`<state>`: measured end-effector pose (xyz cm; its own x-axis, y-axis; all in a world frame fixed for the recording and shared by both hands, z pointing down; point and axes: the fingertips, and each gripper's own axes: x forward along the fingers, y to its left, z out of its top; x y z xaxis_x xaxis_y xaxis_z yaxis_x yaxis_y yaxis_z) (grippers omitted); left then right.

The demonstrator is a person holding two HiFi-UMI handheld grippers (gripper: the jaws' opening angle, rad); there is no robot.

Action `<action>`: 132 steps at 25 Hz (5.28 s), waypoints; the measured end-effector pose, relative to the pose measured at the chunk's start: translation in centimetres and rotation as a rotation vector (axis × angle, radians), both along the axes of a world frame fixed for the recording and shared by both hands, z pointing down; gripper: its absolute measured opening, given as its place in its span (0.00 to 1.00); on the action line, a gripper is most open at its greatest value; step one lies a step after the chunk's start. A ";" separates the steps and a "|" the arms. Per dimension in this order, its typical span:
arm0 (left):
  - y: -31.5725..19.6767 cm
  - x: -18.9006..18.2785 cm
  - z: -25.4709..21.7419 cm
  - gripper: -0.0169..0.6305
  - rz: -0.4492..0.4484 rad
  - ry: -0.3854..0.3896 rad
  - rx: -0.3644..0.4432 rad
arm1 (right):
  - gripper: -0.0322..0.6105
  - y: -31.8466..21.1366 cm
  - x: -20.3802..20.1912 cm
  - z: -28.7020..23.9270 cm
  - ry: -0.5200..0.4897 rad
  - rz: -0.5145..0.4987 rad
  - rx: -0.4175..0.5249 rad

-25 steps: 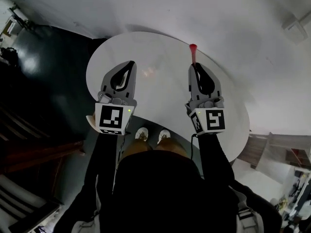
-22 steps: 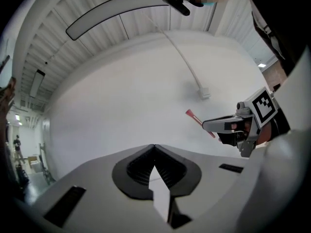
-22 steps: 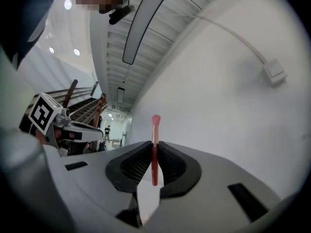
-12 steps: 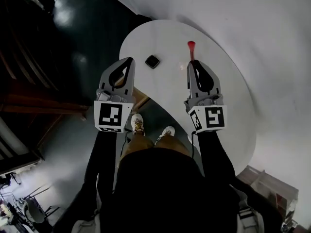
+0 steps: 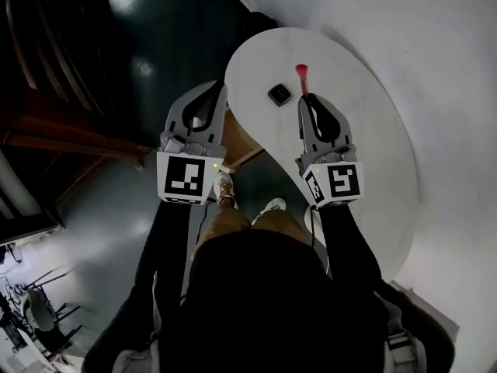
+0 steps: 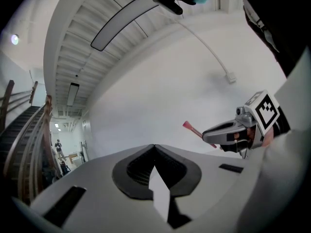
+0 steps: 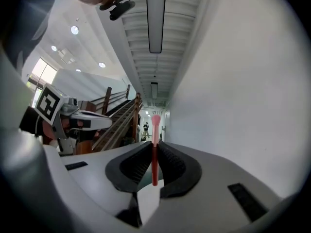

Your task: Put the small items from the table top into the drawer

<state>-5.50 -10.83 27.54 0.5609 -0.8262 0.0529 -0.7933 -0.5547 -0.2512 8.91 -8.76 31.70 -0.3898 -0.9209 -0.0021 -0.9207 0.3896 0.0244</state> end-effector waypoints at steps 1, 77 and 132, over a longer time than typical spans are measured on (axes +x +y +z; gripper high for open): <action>-0.2 -0.5 0.2 0.05 -0.002 -0.001 -0.002 | 0.15 -0.3 -1.2 1.0 0.003 -0.017 -0.025; -10.3 -4.2 6.7 0.05 0.276 0.058 -0.159 | 0.28 -7.5 -12.2 13.1 0.088 0.022 -0.278; -8.2 -4.9 6.8 0.05 0.008 0.030 -0.221 | 0.65 -12.4 1.7 32.4 0.494 -0.359 -0.916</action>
